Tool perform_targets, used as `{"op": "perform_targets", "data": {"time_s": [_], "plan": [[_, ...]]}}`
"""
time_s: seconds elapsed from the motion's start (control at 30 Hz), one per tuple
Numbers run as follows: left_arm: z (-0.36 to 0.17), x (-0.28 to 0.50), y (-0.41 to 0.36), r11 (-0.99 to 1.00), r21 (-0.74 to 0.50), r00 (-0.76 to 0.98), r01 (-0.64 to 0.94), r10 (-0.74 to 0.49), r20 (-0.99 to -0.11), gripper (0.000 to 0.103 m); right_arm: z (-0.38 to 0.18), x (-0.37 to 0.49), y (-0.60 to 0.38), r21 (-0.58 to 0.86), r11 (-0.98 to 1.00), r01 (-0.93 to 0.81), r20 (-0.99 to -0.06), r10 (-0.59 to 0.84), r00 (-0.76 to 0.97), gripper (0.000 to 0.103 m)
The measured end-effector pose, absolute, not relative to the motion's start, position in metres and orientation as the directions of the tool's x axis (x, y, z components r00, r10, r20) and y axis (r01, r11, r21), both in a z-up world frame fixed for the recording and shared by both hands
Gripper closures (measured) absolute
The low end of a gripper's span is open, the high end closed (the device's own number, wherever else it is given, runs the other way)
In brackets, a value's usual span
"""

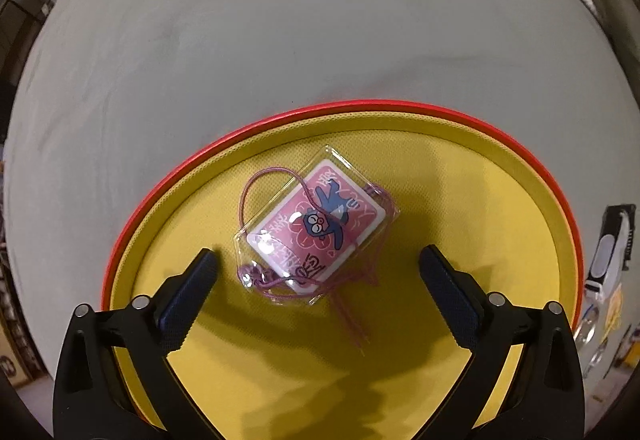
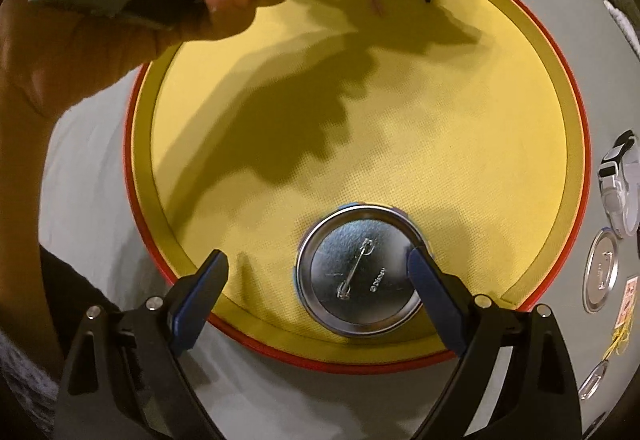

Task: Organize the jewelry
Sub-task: 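Close the left gripper on the pink card while the right grips the silver badge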

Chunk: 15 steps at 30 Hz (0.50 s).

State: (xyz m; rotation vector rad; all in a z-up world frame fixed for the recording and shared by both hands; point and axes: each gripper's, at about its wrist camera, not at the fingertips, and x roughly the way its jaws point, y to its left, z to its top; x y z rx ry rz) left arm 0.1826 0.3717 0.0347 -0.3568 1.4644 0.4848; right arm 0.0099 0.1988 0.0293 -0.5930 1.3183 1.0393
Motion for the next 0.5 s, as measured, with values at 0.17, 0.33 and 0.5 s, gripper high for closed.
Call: {"op": "perform_targets", "data": {"time_s": [0.17,0.33,0.5], "plan": [[0.036,0.180,0.369,0.855,0.066,0.048,-0.515,0.105,-0.993,0.005,0.021,-0.013,0.207,0.087,0.410,-0.908,-0.975,0.223,0.008,0.011],[0.040,0.177,0.372,0.855,0.067,0.054,-0.515,0.110,-0.993,0.005,0.013,-0.018,0.208,0.062,0.410,-0.910,-0.978,0.208,0.027,0.007],[0.038,0.175,0.370,0.855,0.067,0.063,-0.515,0.115,-0.991,0.005,0.009,-0.022,0.209,0.060,0.406,-0.912,-0.978,0.208,0.028,0.007]]}}
